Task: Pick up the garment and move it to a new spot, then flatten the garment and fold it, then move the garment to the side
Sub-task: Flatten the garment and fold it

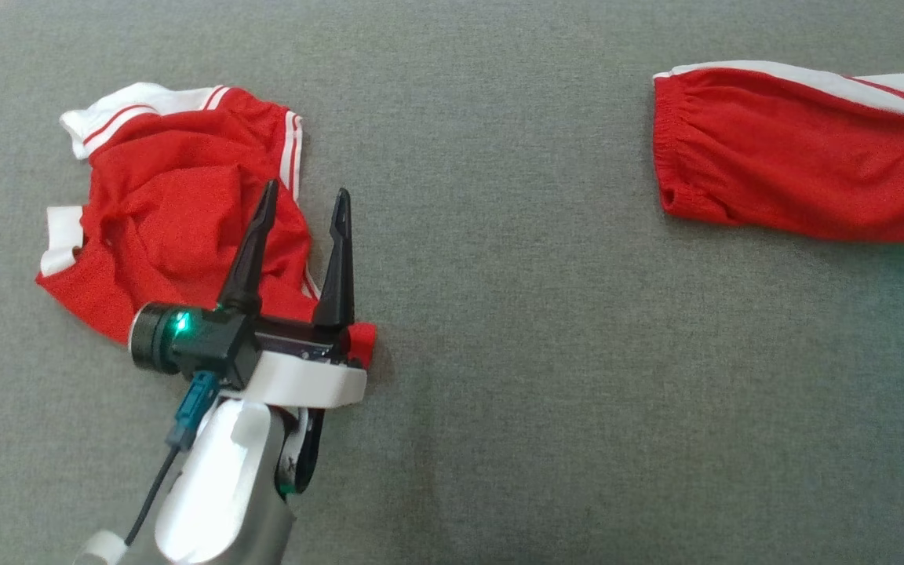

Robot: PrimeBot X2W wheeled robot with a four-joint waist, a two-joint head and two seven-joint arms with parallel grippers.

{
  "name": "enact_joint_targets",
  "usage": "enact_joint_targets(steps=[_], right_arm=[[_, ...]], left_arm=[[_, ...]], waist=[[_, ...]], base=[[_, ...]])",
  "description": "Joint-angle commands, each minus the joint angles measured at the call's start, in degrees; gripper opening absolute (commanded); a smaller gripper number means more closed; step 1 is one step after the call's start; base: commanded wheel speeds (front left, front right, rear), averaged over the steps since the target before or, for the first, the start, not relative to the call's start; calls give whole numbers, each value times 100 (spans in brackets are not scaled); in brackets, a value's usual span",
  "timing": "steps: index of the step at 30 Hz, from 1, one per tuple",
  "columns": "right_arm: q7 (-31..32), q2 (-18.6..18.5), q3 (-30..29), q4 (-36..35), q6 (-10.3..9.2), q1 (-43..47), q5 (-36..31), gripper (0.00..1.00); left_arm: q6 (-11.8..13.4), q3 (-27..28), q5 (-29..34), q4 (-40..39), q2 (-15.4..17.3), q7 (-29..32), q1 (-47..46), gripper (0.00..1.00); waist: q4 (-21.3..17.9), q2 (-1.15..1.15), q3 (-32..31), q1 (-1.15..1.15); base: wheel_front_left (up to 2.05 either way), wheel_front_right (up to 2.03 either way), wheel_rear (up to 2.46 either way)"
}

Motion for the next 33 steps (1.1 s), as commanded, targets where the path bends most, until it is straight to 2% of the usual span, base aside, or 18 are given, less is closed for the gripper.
enact_joint_targets(steps=[1, 8, 15, 26, 33], right_arm=[[-112, 5, 84, -192, -5, 44, 63, 0], [-353, 407, 352, -484, -5, 64, 319, 0], [-503, 909, 918, -1030, -5, 235, 851, 0], [-398, 1378, 1971, -1949, -5, 610, 1689, 0], [-373, 1518, 2653, -2184, -5, 790, 1991, 0]], left_arm=[[-22, 234, 58, -192, 83, -27, -19, 100], [-30, 273, 77, -114, 88, -27, 70, 100], [-5, 312, 91, -67, 108, -27, 207, 100], [3, 278, 73, -79, 119, -27, 308, 100], [6, 253, 49, -70, 130, -27, 324, 100]], waist=[[15, 0, -11, 1], [39, 0, -219, 1], [-10, 0, -587, 1], [96, 0, -748, 1], [263, 0, -733, 1]], base=[[0, 0, 0], [0, 0, 0], [0, 0, 0], [0, 0, 0], [0, 0, 0]])
